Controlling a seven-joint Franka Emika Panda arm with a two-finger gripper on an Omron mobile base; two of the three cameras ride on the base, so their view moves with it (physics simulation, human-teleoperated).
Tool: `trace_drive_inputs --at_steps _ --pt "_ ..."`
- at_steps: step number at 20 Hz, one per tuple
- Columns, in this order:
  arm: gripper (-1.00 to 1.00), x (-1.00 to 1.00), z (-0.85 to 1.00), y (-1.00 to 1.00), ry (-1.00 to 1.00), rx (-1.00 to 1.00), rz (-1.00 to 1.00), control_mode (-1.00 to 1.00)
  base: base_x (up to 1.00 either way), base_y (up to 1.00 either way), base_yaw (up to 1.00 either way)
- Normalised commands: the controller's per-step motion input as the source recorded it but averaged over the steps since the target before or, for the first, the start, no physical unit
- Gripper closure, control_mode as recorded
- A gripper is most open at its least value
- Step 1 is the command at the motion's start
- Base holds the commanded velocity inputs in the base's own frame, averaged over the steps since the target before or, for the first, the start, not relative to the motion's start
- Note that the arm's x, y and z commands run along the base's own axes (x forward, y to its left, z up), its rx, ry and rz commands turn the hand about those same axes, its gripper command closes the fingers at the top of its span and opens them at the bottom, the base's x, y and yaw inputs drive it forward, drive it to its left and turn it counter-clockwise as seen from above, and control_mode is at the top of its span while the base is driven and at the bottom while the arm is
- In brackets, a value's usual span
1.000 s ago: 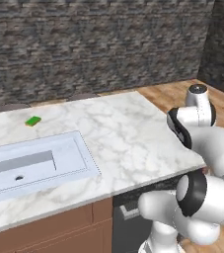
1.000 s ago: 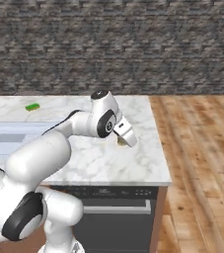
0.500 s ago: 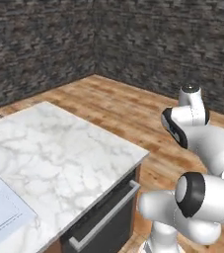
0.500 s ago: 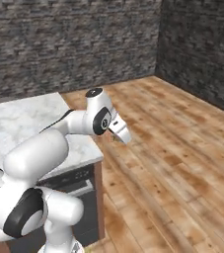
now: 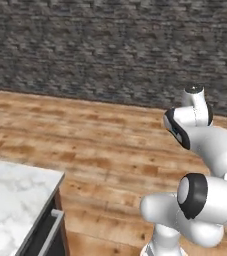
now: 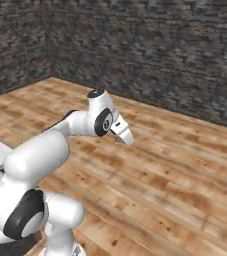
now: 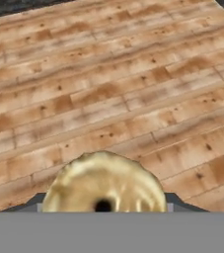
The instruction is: Pick the candle and jar from the dining table and place them in the open cabinet. Close the cabinet after placing the objects.
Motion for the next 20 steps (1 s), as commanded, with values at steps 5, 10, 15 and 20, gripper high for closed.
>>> trace_drive_inputs --at_steps 5,10,15,20 --pt "1.0 0.0 0.0 0.0 0.0 0.0 0.0 1.0 0.0 -0.25 -0.74" --pt "1.0 0.0 0.0 0.0 0.0 0.0 0.0 1.0 0.02 0.2 -0.78" --pt "1.0 0.0 0.0 0.0 0.0 0.0 0.0 1.0 0.08 0.2 -0.75" --pt "1.0 0.0 0.0 0.0 0.0 0.0 0.0 1.0 0.13 0.05 -0.64"
